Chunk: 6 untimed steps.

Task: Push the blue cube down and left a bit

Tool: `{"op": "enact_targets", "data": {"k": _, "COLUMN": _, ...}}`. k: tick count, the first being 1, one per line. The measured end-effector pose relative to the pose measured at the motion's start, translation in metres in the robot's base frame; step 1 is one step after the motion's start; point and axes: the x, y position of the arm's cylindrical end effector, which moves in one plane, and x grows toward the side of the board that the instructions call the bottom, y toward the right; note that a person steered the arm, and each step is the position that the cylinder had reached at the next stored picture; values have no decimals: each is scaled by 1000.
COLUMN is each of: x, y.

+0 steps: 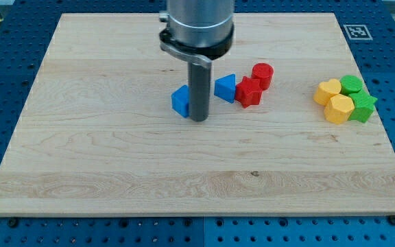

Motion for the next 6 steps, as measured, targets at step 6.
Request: {"op": "enact_targets", "data": {"k": 6, "x": 0, "y": -53}}
